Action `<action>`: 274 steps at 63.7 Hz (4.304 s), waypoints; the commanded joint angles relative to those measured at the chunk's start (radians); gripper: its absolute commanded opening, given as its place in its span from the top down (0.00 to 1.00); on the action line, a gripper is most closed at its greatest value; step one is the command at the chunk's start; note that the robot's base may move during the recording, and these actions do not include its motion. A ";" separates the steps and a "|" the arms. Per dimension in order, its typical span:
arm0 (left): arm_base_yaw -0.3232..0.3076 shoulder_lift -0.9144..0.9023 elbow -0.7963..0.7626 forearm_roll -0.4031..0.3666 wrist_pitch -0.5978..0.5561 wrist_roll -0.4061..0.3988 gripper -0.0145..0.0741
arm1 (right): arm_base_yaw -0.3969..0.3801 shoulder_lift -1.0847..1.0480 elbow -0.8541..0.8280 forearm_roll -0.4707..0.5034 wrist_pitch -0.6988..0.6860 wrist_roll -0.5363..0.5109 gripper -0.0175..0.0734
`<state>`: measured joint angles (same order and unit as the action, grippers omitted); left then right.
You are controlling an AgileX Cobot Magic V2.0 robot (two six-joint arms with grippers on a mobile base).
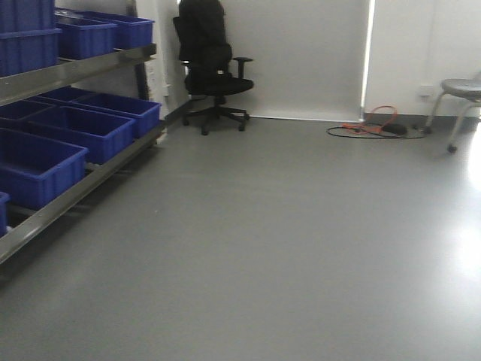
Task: Pick and sort blue part to right shelf
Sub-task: 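Drive the base up to the rack of blue bins, then position both held blocks above two open blue bins, then lower both blocks into the bins and open both grippers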
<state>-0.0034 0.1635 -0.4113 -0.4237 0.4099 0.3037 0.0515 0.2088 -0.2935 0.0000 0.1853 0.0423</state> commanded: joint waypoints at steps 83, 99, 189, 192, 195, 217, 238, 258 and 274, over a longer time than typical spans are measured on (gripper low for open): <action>0.001 0.011 -0.028 -0.021 -0.076 -0.003 0.46 | -0.005 0.009 -0.030 -0.013 -0.089 -0.006 0.37; 0.001 0.011 -0.028 -0.021 -0.076 -0.003 0.46 | -0.005 0.009 -0.030 -0.013 -0.087 -0.006 0.37; 0.001 0.011 -0.028 -0.021 -0.076 -0.003 0.46 | -0.005 0.009 -0.030 -0.013 -0.087 -0.006 0.37; 0.001 0.011 -0.028 -0.021 -0.076 -0.003 0.46 | -0.005 0.009 -0.030 -0.013 -0.087 -0.006 0.37; 0.001 0.011 -0.028 -0.021 -0.076 -0.003 0.46 | -0.005 0.009 -0.030 -0.013 -0.087 -0.006 0.37; 0.001 0.011 -0.028 -0.021 -0.076 -0.003 0.46 | -0.005 0.009 -0.030 -0.029 -0.105 -0.009 0.37; 0.001 0.011 -0.028 -0.023 -0.106 -0.003 0.46 | -0.005 0.009 -0.030 -0.028 -0.132 -0.009 0.37; -0.019 0.029 -0.042 -0.051 -0.104 0.083 0.46 | -0.005 0.022 -0.087 -0.025 -0.117 -0.009 0.37; -0.150 0.187 -0.102 -0.068 -0.181 0.130 0.46 | -0.005 0.219 -0.210 -0.028 -0.085 -0.009 0.37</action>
<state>-0.1173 0.2913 -0.4676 -0.4665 0.3597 0.4237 0.0515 0.3439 -0.4364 -0.0173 0.1927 0.0423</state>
